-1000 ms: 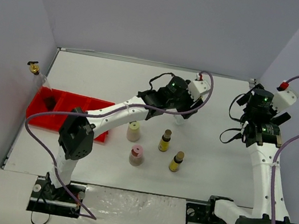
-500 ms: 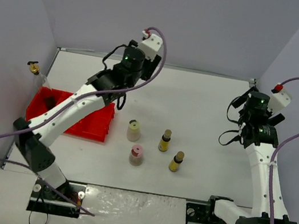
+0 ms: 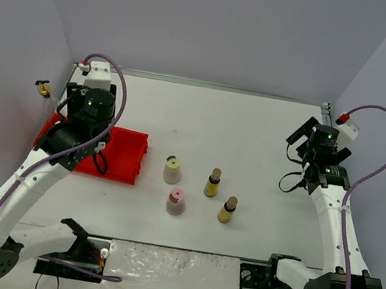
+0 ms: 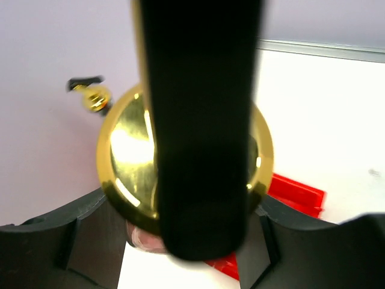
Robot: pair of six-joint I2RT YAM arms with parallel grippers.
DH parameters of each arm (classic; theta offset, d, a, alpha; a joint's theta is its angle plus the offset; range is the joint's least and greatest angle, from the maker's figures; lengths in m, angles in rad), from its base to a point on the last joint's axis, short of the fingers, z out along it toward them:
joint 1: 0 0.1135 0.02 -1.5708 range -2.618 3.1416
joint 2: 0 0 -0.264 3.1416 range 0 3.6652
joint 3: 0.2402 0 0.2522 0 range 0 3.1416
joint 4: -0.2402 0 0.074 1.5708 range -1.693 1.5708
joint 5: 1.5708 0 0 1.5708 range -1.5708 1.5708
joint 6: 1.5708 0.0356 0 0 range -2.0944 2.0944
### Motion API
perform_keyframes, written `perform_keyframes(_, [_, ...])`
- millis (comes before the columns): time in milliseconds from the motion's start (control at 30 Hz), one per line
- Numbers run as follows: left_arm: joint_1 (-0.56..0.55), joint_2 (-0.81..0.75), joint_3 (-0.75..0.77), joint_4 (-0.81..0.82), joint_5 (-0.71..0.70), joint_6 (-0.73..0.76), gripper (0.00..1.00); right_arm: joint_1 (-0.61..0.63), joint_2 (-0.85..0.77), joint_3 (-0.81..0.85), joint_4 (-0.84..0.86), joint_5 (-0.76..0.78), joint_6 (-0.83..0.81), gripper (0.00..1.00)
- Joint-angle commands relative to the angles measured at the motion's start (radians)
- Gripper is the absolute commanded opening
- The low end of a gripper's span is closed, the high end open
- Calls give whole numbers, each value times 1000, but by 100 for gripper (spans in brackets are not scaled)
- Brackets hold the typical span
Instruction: Organize the condiment bottles
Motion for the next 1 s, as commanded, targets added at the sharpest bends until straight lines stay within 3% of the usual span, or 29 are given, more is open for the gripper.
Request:
perform_keyframes(0, [69, -112, -28, 3, -140, -113, 0, -7, 9, -23, 110, -72, -20, 100])
perform_keyframes(267, [141, -175, -101, -44, -192, -187, 0, -4, -4, -36, 142, -145, -9, 100])
perform_keyframes(467, [252, -209, -207, 48, -172, -222, 0, -4, -1, -52, 165, -190, -1, 100])
perform_keyframes(800, [578, -190, -287, 172, 66, -262, 0, 6, -10, -62, 169, -204, -4, 100])
perform_keyframes(967, [678, -137, -275, 227, 199, -274, 0, 10, 5, -63, 177, -210, 1, 100])
